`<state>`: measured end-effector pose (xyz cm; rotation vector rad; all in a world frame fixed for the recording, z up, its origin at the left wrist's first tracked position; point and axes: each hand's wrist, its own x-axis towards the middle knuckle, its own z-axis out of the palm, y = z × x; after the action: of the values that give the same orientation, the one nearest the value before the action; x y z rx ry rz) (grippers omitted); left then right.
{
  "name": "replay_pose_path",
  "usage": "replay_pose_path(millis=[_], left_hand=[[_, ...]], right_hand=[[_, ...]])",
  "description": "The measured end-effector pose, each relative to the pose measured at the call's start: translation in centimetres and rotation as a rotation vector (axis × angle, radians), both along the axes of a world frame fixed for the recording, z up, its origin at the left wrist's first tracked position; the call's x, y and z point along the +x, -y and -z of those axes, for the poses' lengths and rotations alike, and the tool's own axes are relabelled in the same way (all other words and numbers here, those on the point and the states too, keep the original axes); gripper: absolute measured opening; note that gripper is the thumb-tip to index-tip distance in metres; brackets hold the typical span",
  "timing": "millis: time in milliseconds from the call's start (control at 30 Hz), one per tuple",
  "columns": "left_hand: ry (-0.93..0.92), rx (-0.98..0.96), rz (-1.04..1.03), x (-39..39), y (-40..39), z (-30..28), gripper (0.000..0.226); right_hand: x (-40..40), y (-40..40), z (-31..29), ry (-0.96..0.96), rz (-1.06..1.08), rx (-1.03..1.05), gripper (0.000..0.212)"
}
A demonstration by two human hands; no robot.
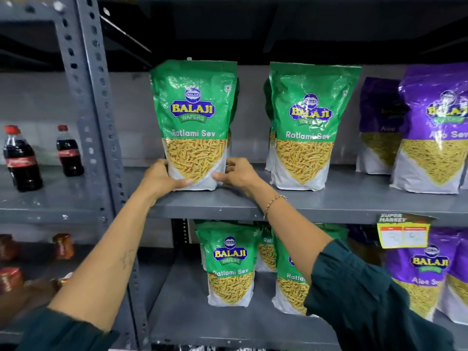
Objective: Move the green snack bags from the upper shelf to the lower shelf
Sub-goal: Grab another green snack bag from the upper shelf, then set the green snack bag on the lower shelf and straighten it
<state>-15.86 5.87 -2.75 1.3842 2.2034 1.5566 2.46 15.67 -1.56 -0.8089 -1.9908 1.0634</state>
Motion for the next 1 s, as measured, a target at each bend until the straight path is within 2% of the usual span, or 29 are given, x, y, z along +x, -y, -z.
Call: replay_pose_path(millis=[133,267,400,500,667,733,800,833,933,1000], left_hand=[[-0.025,0.026,0.003,1.3,-1.5,0.3,0.084],[-0.042,0.077,-0.001,1.7,-1.7,0.4,0.081],[-0.043,0.083,0.035,2.0,-2.0,0.8,0.082],[-0.038,0.029,0.112,1.0,-1.6,1.9,0.083],[-0.018,0.026,0.13,0.8,-1.3,1.8,0.079],[-0.062,0.014,0.113,1.2,-0.7,1.3,0.083],[-0.205,0.099,0.008,2.2,0.3,1.1,0.081],[-0.268,0.203,-0.055,3.0,1.1,1.2,0.073],[-0.275,0.591,-0.047,6.3,3.4,3.0,0.034],[-0.242,0.692,0.052,8.5,4.5,5.6,0.017]], right_hand=[[1.3,-0.6,0.1,-0.04,0.051,-0.027,0.06],[1.8,-0.9,-0.1,-0.036,0.066,-0.016,0.057],[2.3,-1.0,0.0,-0.03,0.038,-0.04,0.064],[1.8,0.3,0.8,-0.028,0.069,-0.062,0.056],[1.5,0.4,1.1,-0.037,0.05,-0.069,0.057],[1.5,0.7,1.0,-0.021,0.056,-0.039,0.055],[1.9,1.2,0.6,0.045,0.138,0.075,0.056],[2.2,1.6,0.6,0.039,0.214,0.169,0.05],[3.6,4.3,2.6,-0.192,0.383,0.444,0.018],[4.8,6.8,5.9,-0.324,0.369,0.57,0.009]])
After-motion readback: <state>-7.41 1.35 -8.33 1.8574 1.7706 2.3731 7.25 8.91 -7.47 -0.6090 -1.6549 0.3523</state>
